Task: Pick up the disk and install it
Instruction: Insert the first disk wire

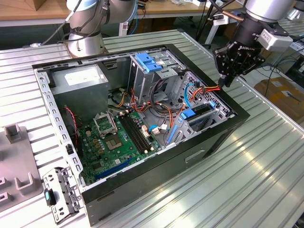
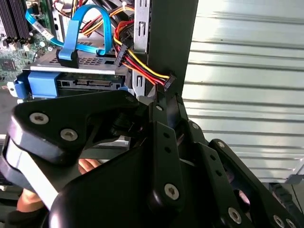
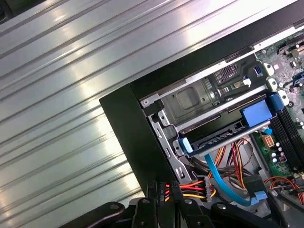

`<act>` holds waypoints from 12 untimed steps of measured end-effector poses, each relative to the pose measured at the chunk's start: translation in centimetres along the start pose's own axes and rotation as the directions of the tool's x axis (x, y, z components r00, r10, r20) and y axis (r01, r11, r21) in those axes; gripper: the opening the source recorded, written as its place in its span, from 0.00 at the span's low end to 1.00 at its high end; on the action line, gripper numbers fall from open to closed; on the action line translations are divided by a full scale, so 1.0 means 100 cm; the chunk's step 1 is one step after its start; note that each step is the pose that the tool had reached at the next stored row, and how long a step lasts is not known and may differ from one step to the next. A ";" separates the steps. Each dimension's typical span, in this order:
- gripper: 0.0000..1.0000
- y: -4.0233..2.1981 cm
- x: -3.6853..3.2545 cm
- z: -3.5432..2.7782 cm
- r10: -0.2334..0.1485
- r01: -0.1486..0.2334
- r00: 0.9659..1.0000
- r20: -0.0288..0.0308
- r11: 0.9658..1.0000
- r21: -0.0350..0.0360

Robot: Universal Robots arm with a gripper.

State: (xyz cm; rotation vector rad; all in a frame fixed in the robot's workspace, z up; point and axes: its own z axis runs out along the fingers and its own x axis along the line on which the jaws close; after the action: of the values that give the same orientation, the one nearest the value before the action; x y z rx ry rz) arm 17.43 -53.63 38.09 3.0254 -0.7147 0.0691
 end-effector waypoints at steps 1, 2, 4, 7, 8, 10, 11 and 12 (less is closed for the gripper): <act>0.25 0.0000 -0.0001 0.0014 0.000 0.000 1.000 0.001 1.000 0.001; 0.25 -0.0001 -0.0001 0.0025 0.000 0.000 1.000 0.001 1.000 0.002; 0.25 -0.0001 -0.0002 0.0041 0.008 -0.008 1.000 0.001 1.000 0.002; 0.25 -0.0002 -0.0004 0.0073 0.059 -0.059 0.998 0.003 0.998 0.000; 0.25 -0.0002 -0.0004 0.0080 0.069 -0.069 0.998 0.003 0.998 0.000; 0.25 -0.0002 -0.0004 0.0083 0.070 -0.070 0.998 0.003 0.998 -0.001; 0.25 -0.0002 -0.0004 0.0083 0.070 -0.070 0.998 0.003 0.998 -0.001; 0.25 -0.0002 -0.0004 0.0083 0.070 -0.070 0.998 0.003 0.998 -0.001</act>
State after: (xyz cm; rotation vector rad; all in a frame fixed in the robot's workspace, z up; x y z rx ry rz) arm 17.43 -53.63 37.26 3.0002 -0.8213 0.0664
